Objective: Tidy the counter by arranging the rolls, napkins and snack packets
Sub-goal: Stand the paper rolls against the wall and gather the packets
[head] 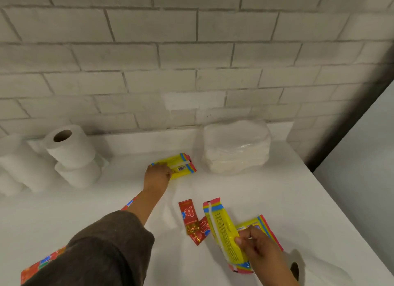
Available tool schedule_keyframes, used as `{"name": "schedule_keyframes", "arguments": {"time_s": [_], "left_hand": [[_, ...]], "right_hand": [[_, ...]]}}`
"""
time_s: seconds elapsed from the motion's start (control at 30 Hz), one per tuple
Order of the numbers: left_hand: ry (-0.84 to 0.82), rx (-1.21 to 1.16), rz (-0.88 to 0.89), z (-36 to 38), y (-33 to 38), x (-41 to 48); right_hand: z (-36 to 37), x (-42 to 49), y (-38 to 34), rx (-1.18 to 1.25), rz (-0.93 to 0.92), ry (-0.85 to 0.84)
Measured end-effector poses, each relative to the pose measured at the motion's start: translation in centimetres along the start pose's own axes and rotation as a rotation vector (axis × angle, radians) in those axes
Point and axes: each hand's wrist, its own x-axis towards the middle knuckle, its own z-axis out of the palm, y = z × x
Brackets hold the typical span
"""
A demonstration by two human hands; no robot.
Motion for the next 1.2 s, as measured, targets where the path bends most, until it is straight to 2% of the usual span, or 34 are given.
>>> {"name": "schedule_keyframes", "arguments": {"time_s": [0.2, 0.33, 0.53, 0.63, 0.67, 0.8, 0.9, 1.03, 1.2], "left_hand": [[-0.107, -0.046, -0.055, 1.5, 0.1, -0.5], [-0.145, -0.054, -0.029, 1.3, -0.5, -0.6], [-0.18, -0.161, 0.044, 0.0, -1.6, -0.3], [-0.074, -0.295, 0.024, -2.0, -2.3, -1.2], [-0.026, -0.359, -0.001, -2.8, -2.7, -1.8], [0.024, -0.456, -0.073, -5.0, -5.1, -4.7], [0.005, -0.444, -0.134, -5.9, -7.2, -6.8], [0.006, -0.471, -0.212, -6.3, -9.0, -9.2], [-0.003, -0.631, -0.237, -5.8, -8.5, -11.3]], "right_hand": [[-0.7, 1.6, -0.8, -0.076, -0.051, -0.075], [1.0, 3.7, -3.9, -0.278, -0.134, -0.056], [5.4, 10.7, -10.6, -0.623, -0.443, 0.096], [8.4, 15.2, -13.4, -0.728, -0.684, 0.185], [9.4, 16.4, -13.8, -0.771, -0.702, 0.165], [13.4, 20.6, -11.6, -0.953, -0.532, -0.099], [14.5, 21.2, -10.1, -1.08, -0.535, -0.088], [12.6, 19.6, -9.4, -1.022, -0.493, -0.108], [6.4, 12.8, -6.0, -0.927, -0.272, -0.189]]}}
